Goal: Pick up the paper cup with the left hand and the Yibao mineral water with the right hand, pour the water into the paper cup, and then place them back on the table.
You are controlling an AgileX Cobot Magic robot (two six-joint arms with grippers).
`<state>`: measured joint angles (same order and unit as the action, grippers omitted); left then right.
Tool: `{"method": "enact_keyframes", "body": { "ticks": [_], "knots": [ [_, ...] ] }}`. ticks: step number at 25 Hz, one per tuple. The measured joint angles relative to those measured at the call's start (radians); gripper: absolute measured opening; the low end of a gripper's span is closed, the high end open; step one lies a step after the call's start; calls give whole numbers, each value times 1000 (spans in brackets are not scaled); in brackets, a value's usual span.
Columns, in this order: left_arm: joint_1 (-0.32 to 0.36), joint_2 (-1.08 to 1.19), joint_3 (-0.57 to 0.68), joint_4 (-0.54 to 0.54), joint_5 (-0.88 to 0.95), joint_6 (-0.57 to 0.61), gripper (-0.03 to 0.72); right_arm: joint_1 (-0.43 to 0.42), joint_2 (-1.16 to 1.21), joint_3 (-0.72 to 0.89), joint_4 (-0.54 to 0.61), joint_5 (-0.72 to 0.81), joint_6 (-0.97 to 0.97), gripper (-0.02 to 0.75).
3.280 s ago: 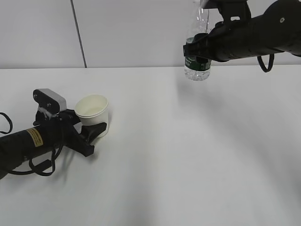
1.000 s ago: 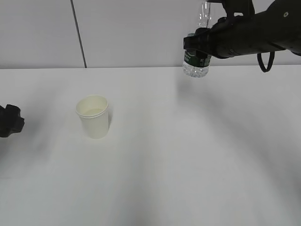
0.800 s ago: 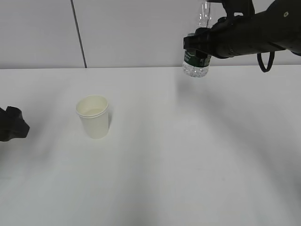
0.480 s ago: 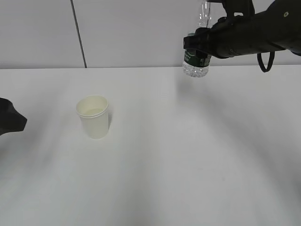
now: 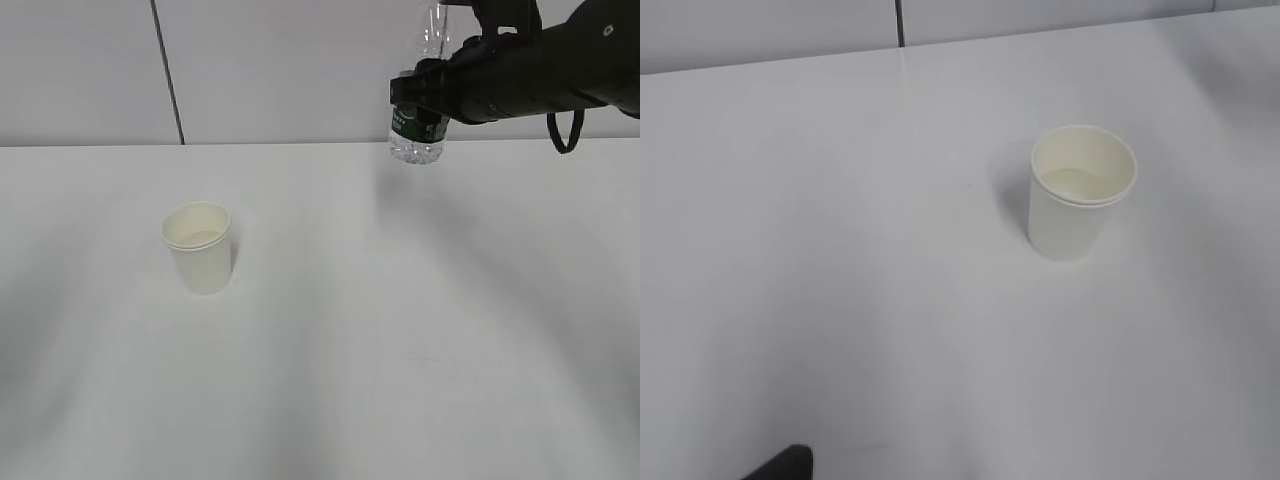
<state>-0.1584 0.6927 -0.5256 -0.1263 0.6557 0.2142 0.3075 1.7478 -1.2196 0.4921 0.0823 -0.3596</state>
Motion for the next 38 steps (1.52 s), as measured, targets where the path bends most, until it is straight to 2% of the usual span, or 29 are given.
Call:
{"method": "enact_keyframes", "body": {
  "ticks": [9, 27, 38],
  "knots": [
    [0, -263, 19, -5, 212, 0, 573, 0, 0, 0, 0, 0, 0, 392],
    [0, -696, 19, -24, 246, -11, 573, 0, 0, 0, 0, 0, -2, 392],
    [0, -707, 19, -75, 261, -59, 543, 0, 0, 0, 0, 0, -4, 392]
  ]
}}
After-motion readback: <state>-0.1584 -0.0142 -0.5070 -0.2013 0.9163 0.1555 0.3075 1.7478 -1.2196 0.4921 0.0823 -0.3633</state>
